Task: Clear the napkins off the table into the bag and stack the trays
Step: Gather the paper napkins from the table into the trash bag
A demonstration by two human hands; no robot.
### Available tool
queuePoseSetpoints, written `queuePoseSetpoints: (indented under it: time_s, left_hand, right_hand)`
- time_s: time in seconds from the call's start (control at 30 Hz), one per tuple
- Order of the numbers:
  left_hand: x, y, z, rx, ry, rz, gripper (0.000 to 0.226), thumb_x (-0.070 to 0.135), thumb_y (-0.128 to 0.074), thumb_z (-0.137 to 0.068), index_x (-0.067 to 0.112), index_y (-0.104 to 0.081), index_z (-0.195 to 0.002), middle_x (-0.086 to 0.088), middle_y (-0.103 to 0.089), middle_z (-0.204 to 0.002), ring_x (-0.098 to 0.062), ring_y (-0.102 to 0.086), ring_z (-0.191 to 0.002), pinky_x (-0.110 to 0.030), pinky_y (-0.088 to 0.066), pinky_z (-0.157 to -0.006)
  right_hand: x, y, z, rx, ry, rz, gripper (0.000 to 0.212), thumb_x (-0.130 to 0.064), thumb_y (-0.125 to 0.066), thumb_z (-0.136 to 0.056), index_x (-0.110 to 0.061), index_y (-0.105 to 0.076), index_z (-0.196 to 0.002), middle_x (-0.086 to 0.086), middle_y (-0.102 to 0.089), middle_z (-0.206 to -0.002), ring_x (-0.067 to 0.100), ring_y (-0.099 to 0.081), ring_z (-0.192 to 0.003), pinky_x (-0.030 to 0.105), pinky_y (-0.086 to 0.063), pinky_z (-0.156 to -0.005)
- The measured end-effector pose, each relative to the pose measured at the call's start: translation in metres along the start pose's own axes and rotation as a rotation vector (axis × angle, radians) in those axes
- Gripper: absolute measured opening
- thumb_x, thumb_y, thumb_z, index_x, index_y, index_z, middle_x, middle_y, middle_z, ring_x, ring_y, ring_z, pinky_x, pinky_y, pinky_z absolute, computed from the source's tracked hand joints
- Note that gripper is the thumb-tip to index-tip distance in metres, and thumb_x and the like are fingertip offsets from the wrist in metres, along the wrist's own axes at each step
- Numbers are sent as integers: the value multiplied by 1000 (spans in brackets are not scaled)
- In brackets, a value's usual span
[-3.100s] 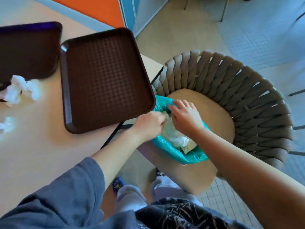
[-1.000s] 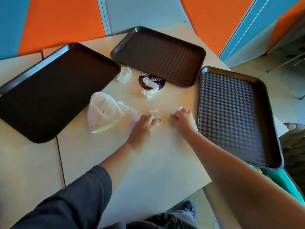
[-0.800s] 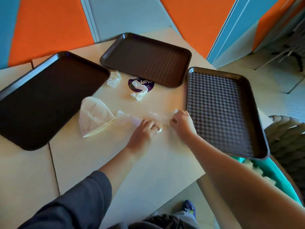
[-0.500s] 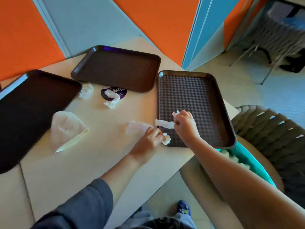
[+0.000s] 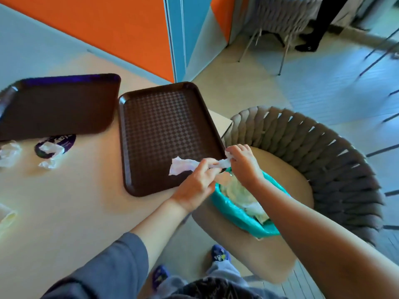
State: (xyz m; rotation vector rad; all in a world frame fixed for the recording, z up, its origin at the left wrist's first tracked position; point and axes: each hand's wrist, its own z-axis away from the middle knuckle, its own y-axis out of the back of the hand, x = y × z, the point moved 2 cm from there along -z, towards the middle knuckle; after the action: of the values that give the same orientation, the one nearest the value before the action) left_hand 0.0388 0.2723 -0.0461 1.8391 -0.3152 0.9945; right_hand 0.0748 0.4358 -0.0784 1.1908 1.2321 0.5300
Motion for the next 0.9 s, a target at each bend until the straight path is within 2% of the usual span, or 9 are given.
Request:
queuePoseSetpoints:
  time_s: [0.1,0.2,0.33,0.43,0.53,0.6,0.7,0.83,0.9]
  left_hand:
    - [8,-29,-18,-65,-70,-45,18,-9,-56,-83,-9,-62,-100,-23,-55,-112,-10,-51,-100,-12,-32,-101]
    - [19,-66,-32,-115,-182,-124,14,-8,-61,-81,-6,-67,-93,-22,-60,-97,-26,-58,-92,-31,-46,-90]
    - [37,-105,-54,-183,-182,-50,14,0,-61,-84,1,-67,-97,-7,-61,-91,-15,-56,-84,-31,-45,-82]
    - [45,-120,-61,-171,-256,-44,12,-7,-62,-79,-1,-67,-88,-16,-62,-88,-26,-59,-82,-30,-46,-81]
    - [35,-127,-64,-148,-205,-50,10,-9,-62,-80,-1,-68,-83,-16,-64,-85,-32,-59,-82,-38,-47,-80]
    - [24,-129,-63,-156,-146,-130,8,-6,-63,-79,1,-68,-80,-12,-65,-81,-33,-59,-82,-43,-51,-72]
    - [0,-127,-59,-145,-43,-266,6,-5,-64,-77,1,-66,-77,-15,-64,-79,-33,-59,-81,-43,-51,-61]
    - [-35,-136,-58,-154,237,-205,9,-3,-54,-83,-2,-62,-79,-14,-57,-87,-27,-53,-87,-41,-46,-77]
    - [-48,-142,-55,-161,498,-157,14,10,-50,-91,7,-62,-99,-7,-58,-97,-18,-52,-90,-33,-45,-83]
  right_hand:
    - [37,10,18,-55,48,124,24,3,-56,-81,-1,-61,-104,17,-59,-103,34,-49,-100,38,-44,-87]
    - [75,16,39,-185,49,224,21,2,-48,-83,-2,-59,-100,16,-52,-109,31,-44,-103,38,-46,-84]
    - [116,24,60,-193,-41,223,13,-4,-51,-84,-1,-60,-92,15,-46,-110,29,-41,-101,39,-48,-78]
    - [136,27,64,-184,-71,204,11,-6,-53,-84,0,-62,-90,15,-47,-107,29,-43,-100,36,-49,-75]
    - [147,21,70,-201,-85,149,7,-3,-54,-82,0,-59,-86,15,-46,-104,30,-44,-96,37,-49,-71]
    - [149,14,74,-201,-170,11,2,-8,-51,-85,-9,-51,-84,8,-44,-98,25,-44,-88,37,-45,-67]
    - [147,-4,79,-233,-221,-128,6,-21,-50,-87,-18,-46,-85,-2,-40,-93,17,-39,-75,23,-31,-63]
    - [141,-26,86,-358,-46,-68,15,2,-52,-80,-2,-59,-92,13,-46,-102,26,-44,-93,27,-33,-72]
    - [139,-34,89,-450,-25,-38,28,7,-48,-79,1,-61,-104,14,-48,-114,28,-46,-104,30,-40,-84]
